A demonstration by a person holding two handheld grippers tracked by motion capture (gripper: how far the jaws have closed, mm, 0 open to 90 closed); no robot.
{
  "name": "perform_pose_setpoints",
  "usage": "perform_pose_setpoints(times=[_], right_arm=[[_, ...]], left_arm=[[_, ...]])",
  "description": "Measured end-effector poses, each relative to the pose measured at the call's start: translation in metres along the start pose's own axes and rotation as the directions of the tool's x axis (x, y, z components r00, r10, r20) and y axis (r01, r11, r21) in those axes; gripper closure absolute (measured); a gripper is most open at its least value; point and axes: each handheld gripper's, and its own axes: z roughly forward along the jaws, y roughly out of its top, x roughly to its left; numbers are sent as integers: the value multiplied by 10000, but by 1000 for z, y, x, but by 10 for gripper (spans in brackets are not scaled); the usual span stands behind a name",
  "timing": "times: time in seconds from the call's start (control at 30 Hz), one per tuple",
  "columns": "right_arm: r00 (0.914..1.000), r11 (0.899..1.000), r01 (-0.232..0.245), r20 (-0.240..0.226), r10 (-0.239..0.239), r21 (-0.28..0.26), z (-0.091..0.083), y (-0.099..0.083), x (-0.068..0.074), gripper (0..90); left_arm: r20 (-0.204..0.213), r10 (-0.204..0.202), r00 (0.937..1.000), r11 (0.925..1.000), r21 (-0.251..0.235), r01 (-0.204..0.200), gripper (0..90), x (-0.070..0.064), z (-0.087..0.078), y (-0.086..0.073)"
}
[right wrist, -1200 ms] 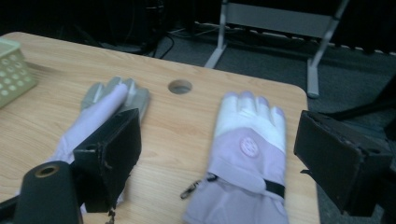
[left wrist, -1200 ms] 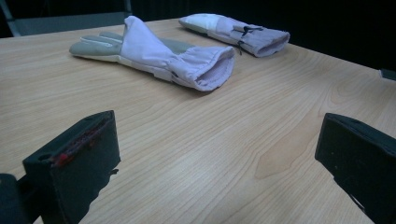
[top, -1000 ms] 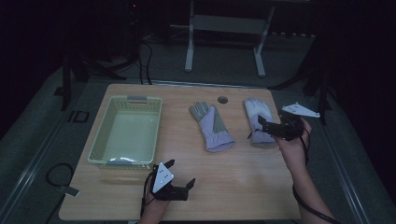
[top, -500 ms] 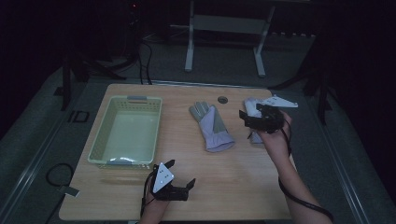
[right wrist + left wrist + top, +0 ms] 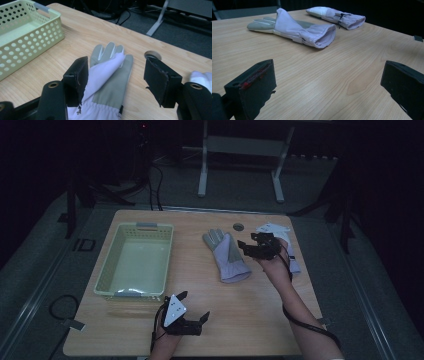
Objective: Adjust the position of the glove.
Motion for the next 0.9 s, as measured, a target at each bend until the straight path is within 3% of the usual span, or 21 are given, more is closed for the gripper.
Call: perform_pose_setpoints(times=[0.13,0.43,0.73,0.9], right_arm=[[9997,9997,189,-176,-186,154,12,-3,0,389],[9994,9953,87,-344,-55,963,40,-12,0,415],[9989,9794,-266,-330,338,2000,68,-26,-8,473],[9996,9731,-214,-153,256,2293,79,-33,-10,495]], left_arm=[[22,5,10000,10000,23,-5,0,0,0,0],[-2,77,10000,10000,27,-77,0,0,0,0],[35,61,10000,10000,27,-61,0,0,0,0],[19,74,10000,10000,35,-74,0,0,0,0]])
